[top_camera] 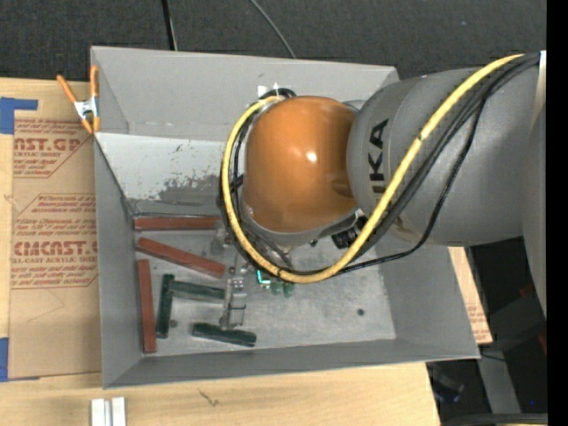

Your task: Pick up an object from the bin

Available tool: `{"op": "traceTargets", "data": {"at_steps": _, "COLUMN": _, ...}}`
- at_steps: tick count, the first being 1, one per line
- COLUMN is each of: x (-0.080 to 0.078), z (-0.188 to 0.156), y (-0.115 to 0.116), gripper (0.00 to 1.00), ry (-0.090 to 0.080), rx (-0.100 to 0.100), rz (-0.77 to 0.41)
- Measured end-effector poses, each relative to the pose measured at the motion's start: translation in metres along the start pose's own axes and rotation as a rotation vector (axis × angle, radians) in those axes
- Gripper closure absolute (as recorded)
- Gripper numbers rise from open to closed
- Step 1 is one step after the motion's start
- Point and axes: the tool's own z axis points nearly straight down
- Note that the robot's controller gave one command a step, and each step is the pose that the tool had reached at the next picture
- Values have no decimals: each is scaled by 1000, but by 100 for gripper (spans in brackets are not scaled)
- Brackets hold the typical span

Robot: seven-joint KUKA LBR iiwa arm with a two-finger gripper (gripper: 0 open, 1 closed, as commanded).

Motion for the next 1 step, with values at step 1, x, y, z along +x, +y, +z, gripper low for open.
{"op": "traceTargets", "data": {"at_steps": 1, "x": -2, "z": -4, "y": -1, "gripper": 0, "ry": -7, "rx": -1, "rz": 2}}
